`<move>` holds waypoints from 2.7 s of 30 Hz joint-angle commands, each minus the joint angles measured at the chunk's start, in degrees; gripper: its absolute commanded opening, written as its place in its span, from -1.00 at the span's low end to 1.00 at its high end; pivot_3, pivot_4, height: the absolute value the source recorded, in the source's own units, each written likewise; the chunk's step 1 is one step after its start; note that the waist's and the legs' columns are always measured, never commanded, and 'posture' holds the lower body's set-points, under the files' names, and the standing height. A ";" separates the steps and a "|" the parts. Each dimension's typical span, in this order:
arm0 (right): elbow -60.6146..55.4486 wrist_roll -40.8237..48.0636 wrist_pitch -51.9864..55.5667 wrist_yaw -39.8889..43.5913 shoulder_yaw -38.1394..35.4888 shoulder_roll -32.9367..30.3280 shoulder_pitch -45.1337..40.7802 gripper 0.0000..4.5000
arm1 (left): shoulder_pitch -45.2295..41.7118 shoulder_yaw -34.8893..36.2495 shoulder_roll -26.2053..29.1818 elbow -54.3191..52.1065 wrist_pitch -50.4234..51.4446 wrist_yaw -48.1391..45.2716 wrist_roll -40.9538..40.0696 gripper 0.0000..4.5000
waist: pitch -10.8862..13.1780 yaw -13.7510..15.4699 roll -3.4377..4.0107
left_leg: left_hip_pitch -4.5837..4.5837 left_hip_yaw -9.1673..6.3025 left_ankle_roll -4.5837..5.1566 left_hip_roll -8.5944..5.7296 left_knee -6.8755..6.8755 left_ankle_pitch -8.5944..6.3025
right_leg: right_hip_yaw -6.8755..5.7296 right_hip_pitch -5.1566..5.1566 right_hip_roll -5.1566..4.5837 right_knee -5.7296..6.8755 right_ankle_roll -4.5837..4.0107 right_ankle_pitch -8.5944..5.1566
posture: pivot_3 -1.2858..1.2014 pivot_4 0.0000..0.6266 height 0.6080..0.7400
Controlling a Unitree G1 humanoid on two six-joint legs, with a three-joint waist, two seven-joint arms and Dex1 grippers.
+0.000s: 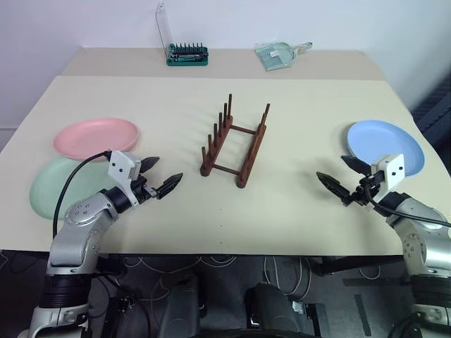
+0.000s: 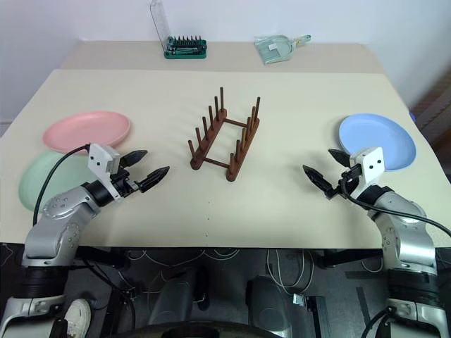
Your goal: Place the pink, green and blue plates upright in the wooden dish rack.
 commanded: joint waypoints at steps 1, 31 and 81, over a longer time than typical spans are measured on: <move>-1.62 0.09 -1.26 -0.26 -0.30 0.44 -0.45 0.97 | 0.38 0.81 0.74 -2.08 -0.18 -0.27 -0.33 1.00 | 0.00 -0.03 0.00 | 0.00 0.00 0.00 0.00 0.00 0.00 | 0.00 0.00 0.00 0.00 0.00 0.00 | 0.03 -0.52 0.88; -14.84 -1.17 0.58 -9.60 1.49 6.70 7.23 0.97 | -6.37 -17.68 -4.26 -0.44 6.07 -8.93 2.02 1.00 | -0.01 0.29 0.01 | 0.00 -0.01 0.00 -0.01 0.02 0.00 | 0.01 0.03 0.00 0.00 0.00 0.00 | 0.03 -0.52 0.88; -23.05 0.04 6.59 -14.62 0.08 7.57 10.00 1.00 | -18.33 -21.18 -18.97 24.58 -5.36 1.06 18.10 0.76 | -0.12 0.32 0.17 | 0.08 -0.14 0.13 -0.05 0.18 -0.08 | -0.07 0.31 0.01 -0.10 0.01 0.00 | 0.03 -0.52 0.88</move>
